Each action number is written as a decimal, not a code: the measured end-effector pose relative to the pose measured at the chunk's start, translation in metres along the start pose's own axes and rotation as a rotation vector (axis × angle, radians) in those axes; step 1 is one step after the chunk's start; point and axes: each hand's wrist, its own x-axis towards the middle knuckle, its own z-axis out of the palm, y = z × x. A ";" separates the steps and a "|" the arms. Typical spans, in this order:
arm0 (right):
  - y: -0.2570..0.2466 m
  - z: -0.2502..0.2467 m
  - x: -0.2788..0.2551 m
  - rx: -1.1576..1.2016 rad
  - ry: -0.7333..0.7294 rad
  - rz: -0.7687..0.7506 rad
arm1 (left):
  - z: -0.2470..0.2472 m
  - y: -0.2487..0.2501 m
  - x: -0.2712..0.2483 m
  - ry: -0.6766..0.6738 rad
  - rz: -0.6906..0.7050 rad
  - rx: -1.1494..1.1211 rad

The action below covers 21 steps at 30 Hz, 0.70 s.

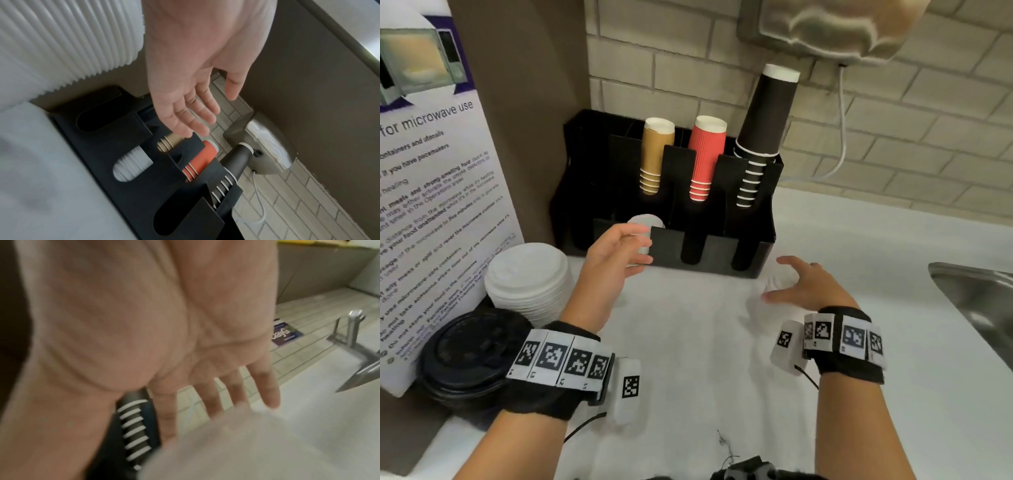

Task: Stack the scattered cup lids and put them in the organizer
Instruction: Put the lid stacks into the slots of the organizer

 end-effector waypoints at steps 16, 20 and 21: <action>-0.019 -0.009 -0.024 0.462 0.151 -0.387 | 0.038 -0.010 -0.012 -0.287 0.031 0.176; -0.061 0.008 -0.042 0.704 -0.087 -0.620 | 0.057 -0.016 -0.020 -0.442 0.110 0.080; -0.068 0.012 -0.045 0.739 -0.112 -0.636 | 0.059 -0.017 -0.021 -0.434 0.140 0.049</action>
